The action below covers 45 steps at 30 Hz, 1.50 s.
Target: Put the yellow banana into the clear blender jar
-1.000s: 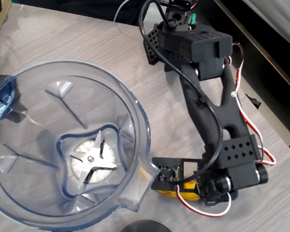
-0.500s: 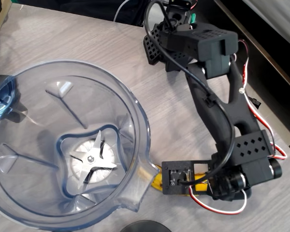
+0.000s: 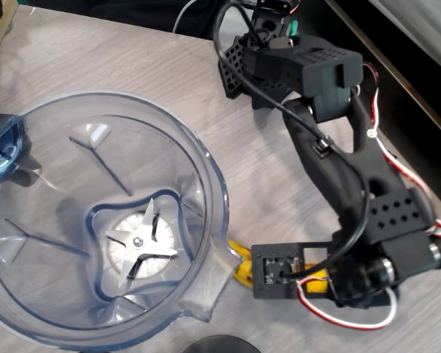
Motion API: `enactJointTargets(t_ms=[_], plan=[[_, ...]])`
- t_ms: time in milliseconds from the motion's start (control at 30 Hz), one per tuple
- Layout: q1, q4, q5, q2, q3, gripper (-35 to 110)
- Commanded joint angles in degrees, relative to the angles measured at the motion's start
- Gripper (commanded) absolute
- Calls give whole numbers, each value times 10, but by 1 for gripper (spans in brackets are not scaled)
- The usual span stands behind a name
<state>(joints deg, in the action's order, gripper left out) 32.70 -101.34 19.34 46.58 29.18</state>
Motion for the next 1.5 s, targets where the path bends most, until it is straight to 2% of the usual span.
enactJointTargets(t_ms=[0,367,633,1167,1333,1467], plan=[[4,-10,0,78,-48,4],[34,0,-55,275,-68,6],[73,13,-112,374,-152,6],[106,35,-117,581,-152,6],[89,69,-113,659,-148,6],[21,65,-118,690,-148,6]])
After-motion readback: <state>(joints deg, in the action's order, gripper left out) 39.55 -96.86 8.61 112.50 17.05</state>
